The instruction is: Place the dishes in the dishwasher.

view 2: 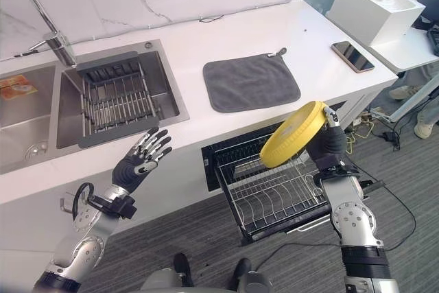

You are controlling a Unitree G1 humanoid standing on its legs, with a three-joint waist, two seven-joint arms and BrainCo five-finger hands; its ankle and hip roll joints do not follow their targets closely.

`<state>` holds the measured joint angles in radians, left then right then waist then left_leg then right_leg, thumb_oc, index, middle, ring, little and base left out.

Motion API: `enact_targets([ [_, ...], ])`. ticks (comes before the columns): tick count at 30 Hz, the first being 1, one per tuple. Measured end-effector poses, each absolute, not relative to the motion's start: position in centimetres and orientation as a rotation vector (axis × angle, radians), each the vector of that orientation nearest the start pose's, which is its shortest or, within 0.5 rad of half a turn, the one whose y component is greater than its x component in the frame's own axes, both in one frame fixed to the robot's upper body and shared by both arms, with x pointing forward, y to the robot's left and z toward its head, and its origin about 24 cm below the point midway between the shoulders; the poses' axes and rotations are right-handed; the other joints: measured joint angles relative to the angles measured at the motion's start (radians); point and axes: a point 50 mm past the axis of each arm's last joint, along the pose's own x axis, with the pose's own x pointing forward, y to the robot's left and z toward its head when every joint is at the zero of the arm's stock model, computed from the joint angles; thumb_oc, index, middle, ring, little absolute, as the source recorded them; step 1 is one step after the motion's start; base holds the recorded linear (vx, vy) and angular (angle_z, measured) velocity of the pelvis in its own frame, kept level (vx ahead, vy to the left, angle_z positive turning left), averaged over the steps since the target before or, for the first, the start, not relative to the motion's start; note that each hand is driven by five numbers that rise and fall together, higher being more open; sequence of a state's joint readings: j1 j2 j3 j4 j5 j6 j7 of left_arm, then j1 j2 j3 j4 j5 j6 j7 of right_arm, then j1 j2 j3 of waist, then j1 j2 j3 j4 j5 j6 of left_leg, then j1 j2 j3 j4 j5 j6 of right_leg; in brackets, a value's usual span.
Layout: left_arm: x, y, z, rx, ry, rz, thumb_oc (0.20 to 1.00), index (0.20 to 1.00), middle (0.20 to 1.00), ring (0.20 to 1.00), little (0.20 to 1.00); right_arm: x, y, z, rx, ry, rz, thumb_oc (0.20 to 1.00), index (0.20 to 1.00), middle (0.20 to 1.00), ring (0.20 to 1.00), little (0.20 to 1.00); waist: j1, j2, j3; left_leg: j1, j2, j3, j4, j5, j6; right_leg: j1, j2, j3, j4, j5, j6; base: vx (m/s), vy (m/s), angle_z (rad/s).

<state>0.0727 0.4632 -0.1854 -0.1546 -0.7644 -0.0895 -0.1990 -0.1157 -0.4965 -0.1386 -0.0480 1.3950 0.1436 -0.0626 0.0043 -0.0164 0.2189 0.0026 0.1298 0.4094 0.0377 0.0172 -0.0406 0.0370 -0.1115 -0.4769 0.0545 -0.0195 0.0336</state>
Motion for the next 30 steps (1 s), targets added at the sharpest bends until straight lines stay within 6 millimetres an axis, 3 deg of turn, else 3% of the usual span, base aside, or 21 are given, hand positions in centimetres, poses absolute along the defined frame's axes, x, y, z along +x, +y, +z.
enact_targets([
  [7,23.4,19.2,7.8,-0.311,-0.108,-0.329,1.0,1.0,1.0,1.0,1.0,27.2,-25.2,9.6,0.9,-0.02,-0.028,0.2,0.2,0.2,0.2,0.2,0.005,-0.002,-0.001,0.001,0.0,0.001,0.001,-0.001,0.001,0.002,-0.001,0.0,0.0,0.001,0.0,0.0,0.0,0.0],
  [12,23.6,20.1,8.2,-0.299,-0.127,-0.285,1.0,1.0,1.0,1.0,1.0,27.0,-26.3,9.6,0.781,-0.02,-0.096,0.2,0.2,0.2,0.2,0.2,0.002,-0.002,-0.001,-0.004,0.003,0.004,0.017,-0.006,0.008,-0.003,-0.004,0.003,0.012,0.0,-0.001,-0.02,0.002,-0.02],
  [18,24.2,20.0,9.0,-0.251,-0.154,-0.277,1.0,1.0,1.0,1.0,1.0,26.8,-28.3,6.8,0.69,0.103,-0.228,0.2,0.2,0.2,0.2,0.2,0.007,0.003,0.003,-0.063,0.011,-0.001,0.072,-0.019,0.021,-0.055,-0.017,0.004,0.06,-0.005,-0.005,-0.06,-0.004,0.02],
  [24,24.5,20.8,10.0,-0.167,-0.19,-0.269,1.0,1.0,1.0,1.0,1.0,26.7,-29.7,5.9,0.605,0.148,-0.294,0.2,0.2,0.2,0.2,0.2,0.026,0.016,0.052,-0.119,0.018,-0.015,0.162,-0.065,0.026,-0.113,-0.056,0.004,0.176,-0.058,-0.006,-0.04,0.007,0.05],
  [27,24.3,20.8,9.9,-0.107,-0.178,-0.326,1.0,1.0,1.0,1.0,1.0,27.0,-29.8,6.2,0.582,0.141,-0.293,0.2,0.2,0.2,0.2,0.2,0.038,0.025,0.072,-0.141,0.025,-0.021,0.196,-0.079,0.027,-0.134,-0.066,0.003,0.211,-0.077,-0.009,0.0,0.01,0.03],
  [30,23.0,21.0,8.5,0.039,-0.036,-0.527,1.0,1.0,1.0,1.0,1.0,27.4,-30.6,7.6,0.538,0.114,-0.288,0.2,0.2,0.2,0.2,0.2,0.038,0.044,0.09,-0.143,0.025,-0.016,0.209,-0.085,0.034,-0.143,-0.072,0.007,0.227,-0.08,-0.007,-0.04,0.049,-0.03],
])
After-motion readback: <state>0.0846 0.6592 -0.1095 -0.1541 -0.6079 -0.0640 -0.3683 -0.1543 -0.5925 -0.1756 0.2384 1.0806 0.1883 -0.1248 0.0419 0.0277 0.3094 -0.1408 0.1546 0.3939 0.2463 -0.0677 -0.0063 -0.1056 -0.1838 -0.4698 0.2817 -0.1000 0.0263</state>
